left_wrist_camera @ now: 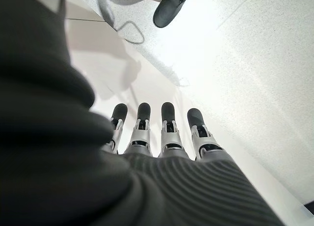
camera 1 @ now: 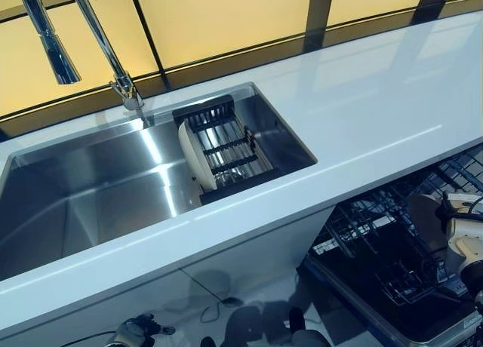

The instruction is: Take plates into dishwasher

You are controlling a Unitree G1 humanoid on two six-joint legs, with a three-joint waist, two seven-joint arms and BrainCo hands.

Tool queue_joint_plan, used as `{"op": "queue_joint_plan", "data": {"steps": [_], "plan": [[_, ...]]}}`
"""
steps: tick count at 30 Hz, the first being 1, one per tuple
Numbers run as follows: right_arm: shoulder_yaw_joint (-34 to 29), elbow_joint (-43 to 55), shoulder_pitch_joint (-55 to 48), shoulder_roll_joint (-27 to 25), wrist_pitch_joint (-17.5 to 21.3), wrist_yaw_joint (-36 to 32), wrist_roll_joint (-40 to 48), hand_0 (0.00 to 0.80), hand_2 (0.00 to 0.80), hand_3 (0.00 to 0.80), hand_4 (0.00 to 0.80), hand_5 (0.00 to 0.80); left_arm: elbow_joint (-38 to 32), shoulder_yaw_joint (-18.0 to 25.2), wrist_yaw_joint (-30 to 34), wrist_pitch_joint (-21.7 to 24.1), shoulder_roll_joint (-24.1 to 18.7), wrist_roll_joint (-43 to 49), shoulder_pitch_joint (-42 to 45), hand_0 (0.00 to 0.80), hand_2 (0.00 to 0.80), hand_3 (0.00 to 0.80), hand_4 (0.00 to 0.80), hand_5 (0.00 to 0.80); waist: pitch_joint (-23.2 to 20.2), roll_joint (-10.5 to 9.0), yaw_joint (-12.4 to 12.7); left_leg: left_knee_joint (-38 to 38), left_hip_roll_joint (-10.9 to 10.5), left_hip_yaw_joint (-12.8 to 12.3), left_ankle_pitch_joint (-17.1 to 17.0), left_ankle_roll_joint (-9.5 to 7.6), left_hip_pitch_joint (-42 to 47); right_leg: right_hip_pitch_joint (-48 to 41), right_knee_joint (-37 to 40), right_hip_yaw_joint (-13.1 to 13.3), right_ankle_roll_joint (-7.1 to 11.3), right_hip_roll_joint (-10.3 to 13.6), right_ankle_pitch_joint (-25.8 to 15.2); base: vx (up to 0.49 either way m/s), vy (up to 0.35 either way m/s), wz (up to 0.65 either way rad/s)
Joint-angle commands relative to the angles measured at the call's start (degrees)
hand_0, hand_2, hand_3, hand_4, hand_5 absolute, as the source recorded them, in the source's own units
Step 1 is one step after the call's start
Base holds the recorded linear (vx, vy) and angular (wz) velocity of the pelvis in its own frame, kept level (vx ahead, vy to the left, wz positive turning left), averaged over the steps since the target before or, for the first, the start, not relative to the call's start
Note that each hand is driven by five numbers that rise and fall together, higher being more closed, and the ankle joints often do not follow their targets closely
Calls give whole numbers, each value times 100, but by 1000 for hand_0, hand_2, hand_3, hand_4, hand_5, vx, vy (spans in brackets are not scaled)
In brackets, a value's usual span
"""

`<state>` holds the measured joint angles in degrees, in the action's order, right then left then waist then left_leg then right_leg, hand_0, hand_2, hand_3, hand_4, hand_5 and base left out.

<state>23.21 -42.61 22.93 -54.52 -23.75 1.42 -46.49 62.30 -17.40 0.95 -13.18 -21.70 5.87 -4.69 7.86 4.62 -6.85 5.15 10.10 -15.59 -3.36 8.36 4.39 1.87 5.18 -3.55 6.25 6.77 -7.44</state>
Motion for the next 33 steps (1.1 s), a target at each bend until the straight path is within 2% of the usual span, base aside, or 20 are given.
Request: {"op": "queue_joint_plan", "data": {"steps": [1, 13, 20, 33], "plan": [[139, -413, 787, 63, -80, 227, -84, 800, 800, 800, 800, 800, 141, -314, -167, 15, -327, -28, -487, 0, 0, 0, 0, 0, 180, -355, 97, -15, -31, 119, 223, -199, 181, -16, -18, -63, 373, 241, 80, -39, -27, 0], [309, -1317, 907, 211, -21, 321, -139, 800, 800, 800, 800, 800, 217, -376, -239, 75, -373, -119, -680, 0, 0, 0, 0, 0, 357, -230, 148, -15, -57, 170, 201, -191, 112, 63, -18, -80, 362, 293, 52, -24, -10, 0], [463, -1683, 1231, 287, -73, 378, 113, 800, 800, 800, 800, 800, 316, -435, -281, 145, -344, -171, -807, 0, 0, 0, 0, 0, 485, -134, 188, -15, -85, 201, 182, -189, 33, 155, -18, -91, 353, 340, 30, -42, -2, 1], [348, -1663, 1204, 289, -36, 467, 446, 800, 800, 800, 800, 800, 258, -378, -262, 176, -323, -137, -770, 0, 0, 0, 0, 0, 533, -76, 211, -15, -118, 268, 170, -183, -15, 179, -18, -129, 351, 377, 18, -2, 2, 0]]}}
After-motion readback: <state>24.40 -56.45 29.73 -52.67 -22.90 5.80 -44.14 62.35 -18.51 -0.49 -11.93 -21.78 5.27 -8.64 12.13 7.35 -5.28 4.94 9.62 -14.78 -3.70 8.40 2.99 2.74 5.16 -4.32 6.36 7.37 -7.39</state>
